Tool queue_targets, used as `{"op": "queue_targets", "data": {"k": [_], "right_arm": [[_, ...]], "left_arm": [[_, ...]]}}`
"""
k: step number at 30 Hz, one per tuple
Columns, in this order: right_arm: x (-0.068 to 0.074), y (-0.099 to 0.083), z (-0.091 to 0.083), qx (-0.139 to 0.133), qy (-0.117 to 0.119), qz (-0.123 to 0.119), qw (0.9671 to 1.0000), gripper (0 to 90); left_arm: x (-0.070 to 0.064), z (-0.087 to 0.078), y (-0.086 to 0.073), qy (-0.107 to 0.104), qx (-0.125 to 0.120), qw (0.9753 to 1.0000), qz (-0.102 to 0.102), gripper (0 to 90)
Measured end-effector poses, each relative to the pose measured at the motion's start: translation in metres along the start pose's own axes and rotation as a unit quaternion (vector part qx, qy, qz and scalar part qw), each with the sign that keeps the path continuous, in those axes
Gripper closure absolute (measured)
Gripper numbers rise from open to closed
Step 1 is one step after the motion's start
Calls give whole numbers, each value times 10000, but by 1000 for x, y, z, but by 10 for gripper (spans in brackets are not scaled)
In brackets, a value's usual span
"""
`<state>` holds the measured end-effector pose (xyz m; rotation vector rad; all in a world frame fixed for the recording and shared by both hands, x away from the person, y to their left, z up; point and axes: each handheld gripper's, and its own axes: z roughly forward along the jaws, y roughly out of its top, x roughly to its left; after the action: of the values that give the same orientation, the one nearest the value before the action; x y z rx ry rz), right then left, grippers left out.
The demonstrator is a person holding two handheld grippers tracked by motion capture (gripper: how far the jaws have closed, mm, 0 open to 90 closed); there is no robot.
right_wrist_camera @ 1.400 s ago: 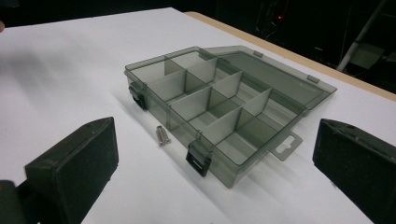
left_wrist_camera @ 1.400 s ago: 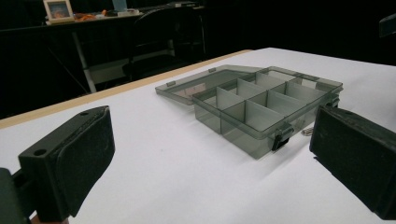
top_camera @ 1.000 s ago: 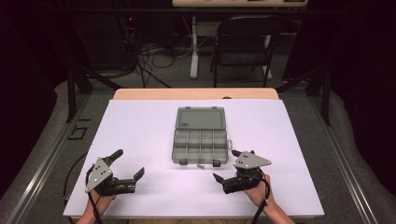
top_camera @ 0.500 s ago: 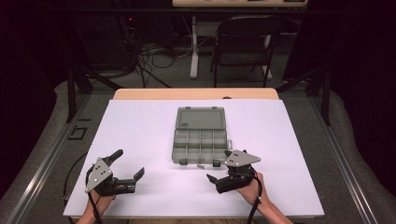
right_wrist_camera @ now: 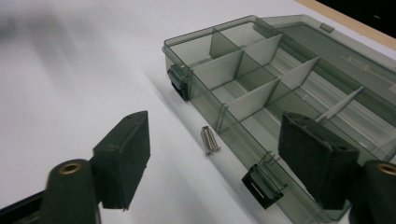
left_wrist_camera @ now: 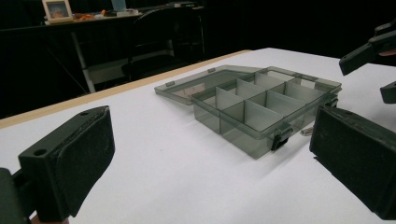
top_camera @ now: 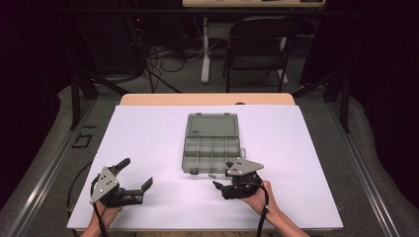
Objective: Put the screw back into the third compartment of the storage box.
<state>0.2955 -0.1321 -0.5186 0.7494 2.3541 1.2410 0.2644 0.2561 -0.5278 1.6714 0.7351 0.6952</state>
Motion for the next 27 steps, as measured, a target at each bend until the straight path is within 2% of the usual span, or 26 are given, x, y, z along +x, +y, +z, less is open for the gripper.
{"op": "queue_targets", "data": {"k": [2, 3, 4, 6, 10, 20, 27], "right_arm": [[1, 1, 6, 97, 57, -102, 9999, 359], [1, 1, 6, 97, 57, -102, 9999, 359], [3, 2, 10, 153, 93, -153, 9997, 420], [3, 2, 12, 178, 128, -186, 9996, 444], [5, 2, 25, 408, 212, -274, 9986, 577], [1, -2, 47, 769, 304, -367, 9959, 718], [0, -4, 56, 925, 295, -380, 9946, 739]], "left_arm": [[0, 0, 0, -1, 0, 10000, -2, 0], [0, 0, 0, -1, 0, 10000, -2, 0], [0, 0, 0, -2, 2, 10000, -1, 0], [0, 0, 0, -4, 2, 10000, -1, 0], [0, 0, 0, -8, -2, 10000, 0, 0], [0, 0, 0, -27, 3, 10000, -3, 1], [0, 0, 0, -30, -11, 10000, 1, 1]]}}
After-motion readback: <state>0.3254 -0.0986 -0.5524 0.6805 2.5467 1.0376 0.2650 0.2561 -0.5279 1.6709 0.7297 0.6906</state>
